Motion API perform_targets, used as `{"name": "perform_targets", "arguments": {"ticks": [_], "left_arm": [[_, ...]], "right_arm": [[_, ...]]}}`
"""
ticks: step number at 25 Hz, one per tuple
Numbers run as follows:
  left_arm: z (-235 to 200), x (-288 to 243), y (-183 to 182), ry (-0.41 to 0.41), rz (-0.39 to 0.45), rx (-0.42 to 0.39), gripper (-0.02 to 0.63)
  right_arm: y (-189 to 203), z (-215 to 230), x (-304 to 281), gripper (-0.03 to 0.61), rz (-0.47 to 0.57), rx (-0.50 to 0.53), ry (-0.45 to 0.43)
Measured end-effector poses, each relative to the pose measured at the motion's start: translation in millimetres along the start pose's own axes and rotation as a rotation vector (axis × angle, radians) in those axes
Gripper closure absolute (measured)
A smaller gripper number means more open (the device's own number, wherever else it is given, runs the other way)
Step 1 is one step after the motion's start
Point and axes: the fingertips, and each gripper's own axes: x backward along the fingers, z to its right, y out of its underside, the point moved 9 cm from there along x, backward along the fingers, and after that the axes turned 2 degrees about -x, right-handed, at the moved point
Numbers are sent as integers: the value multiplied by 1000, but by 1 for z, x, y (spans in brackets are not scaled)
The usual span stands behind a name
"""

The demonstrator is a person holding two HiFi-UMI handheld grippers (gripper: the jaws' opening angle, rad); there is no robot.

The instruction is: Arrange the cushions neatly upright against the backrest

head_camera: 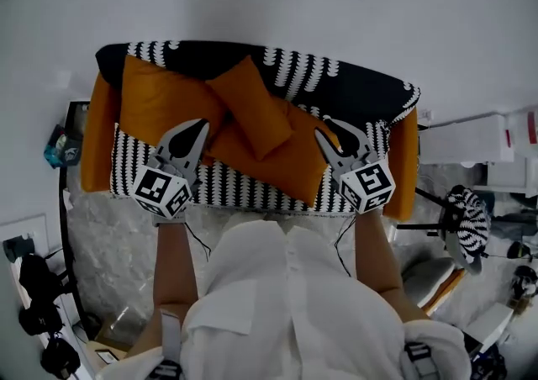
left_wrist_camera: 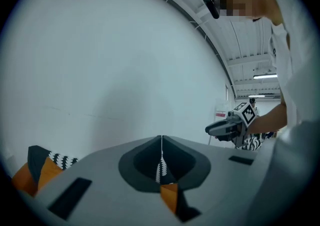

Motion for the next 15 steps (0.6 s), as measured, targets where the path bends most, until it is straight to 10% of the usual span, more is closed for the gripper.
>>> {"name": "perform_targets", "arguments": {"ticks": [15], "left_arm": [[-62,-32,55,-63,-81,31,595]], "right_arm": [[82,11,-159,352,-189,-134,-134]]}}
